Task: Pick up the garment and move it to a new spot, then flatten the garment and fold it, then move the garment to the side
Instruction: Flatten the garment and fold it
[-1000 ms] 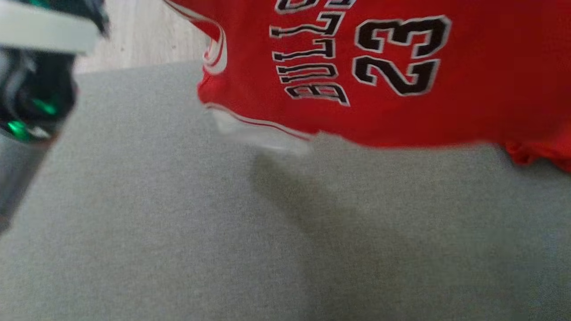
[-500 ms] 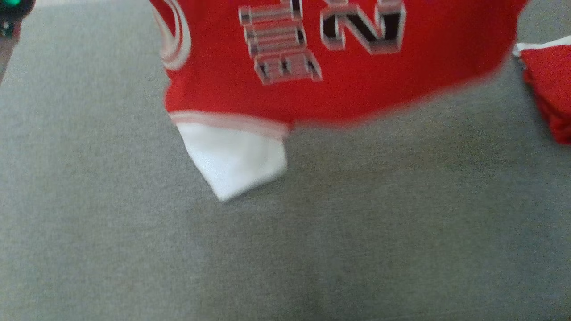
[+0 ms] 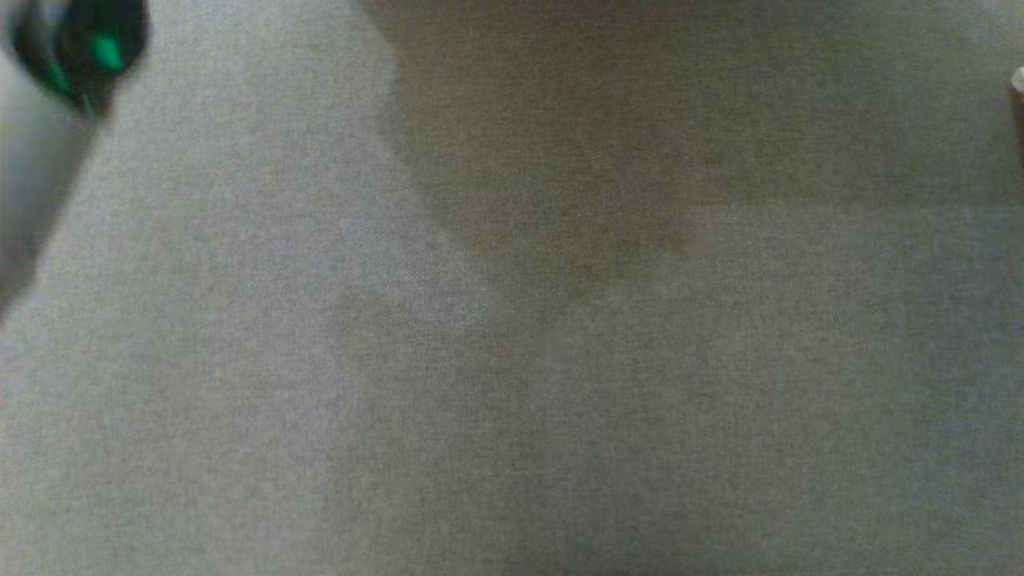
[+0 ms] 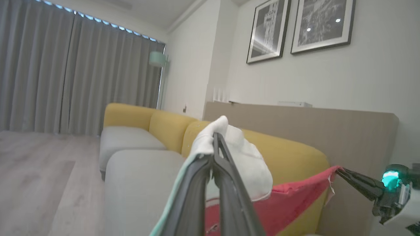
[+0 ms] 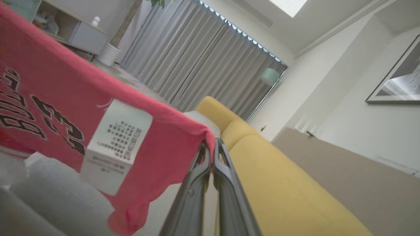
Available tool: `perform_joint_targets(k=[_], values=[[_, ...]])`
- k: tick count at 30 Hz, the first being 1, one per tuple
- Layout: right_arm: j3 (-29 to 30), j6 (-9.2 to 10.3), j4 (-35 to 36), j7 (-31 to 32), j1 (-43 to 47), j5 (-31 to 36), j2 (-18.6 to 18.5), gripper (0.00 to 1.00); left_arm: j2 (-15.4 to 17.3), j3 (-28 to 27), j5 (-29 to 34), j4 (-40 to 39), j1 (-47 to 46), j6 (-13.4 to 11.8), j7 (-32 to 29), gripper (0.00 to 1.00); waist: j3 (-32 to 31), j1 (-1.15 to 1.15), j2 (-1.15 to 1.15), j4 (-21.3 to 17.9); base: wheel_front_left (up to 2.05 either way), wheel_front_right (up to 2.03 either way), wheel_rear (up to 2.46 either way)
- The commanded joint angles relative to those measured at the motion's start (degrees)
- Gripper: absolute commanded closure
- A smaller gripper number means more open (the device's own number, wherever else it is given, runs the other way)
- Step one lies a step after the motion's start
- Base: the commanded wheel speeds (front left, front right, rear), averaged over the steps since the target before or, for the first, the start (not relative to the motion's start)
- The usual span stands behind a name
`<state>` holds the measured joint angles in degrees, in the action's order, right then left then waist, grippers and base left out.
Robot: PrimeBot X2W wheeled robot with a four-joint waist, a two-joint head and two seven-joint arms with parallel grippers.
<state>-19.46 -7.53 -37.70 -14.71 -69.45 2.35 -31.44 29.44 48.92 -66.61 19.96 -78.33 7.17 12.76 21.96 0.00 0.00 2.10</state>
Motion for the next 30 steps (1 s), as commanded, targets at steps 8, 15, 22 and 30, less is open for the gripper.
perform_joint_targets(k=[8, 15, 22, 30], values=[[0.5, 0.04, 3.0, -0.3, 17.4, -3.5, -0.4, 1.00, 9.0, 0.6, -2.2, -10.5, 20.1, 0.3, 2.1, 1.00, -1.3, 0.00, 0.00, -0.4, 0.00, 0.00, 0.00], [2.4, 0.04, 9.7, -0.3, 35.9, -8.5, -2.3, 1.00, 10.6, -5.1, 1.8, -18.3, 46.5, -1.8, 2.2, 1.00, -5.5, 0.00, 0.00, -1.6, 0.00, 0.00, 0.00], [7.6, 0.04, 19.1, -0.3, 54.5, -10.0, -3.2, 1.00, 7.7, -9.4, 5.9, -23.4, 66.9, -3.6, 2.2, 1.00, -8.4, 0.00, 0.00, -1.6, 0.00, 0.00, 0.00], [11.6, 0.04, 26.9, 1.3, 64.2, -9.3, -1.4, 1.00, 5.8, -12.9, 7.6, -25.5, 71.9, -2.8, 2.2, 1.00, -8.8, 0.00, 0.00, -1.5, 0.00, 0.00, 0.00]])
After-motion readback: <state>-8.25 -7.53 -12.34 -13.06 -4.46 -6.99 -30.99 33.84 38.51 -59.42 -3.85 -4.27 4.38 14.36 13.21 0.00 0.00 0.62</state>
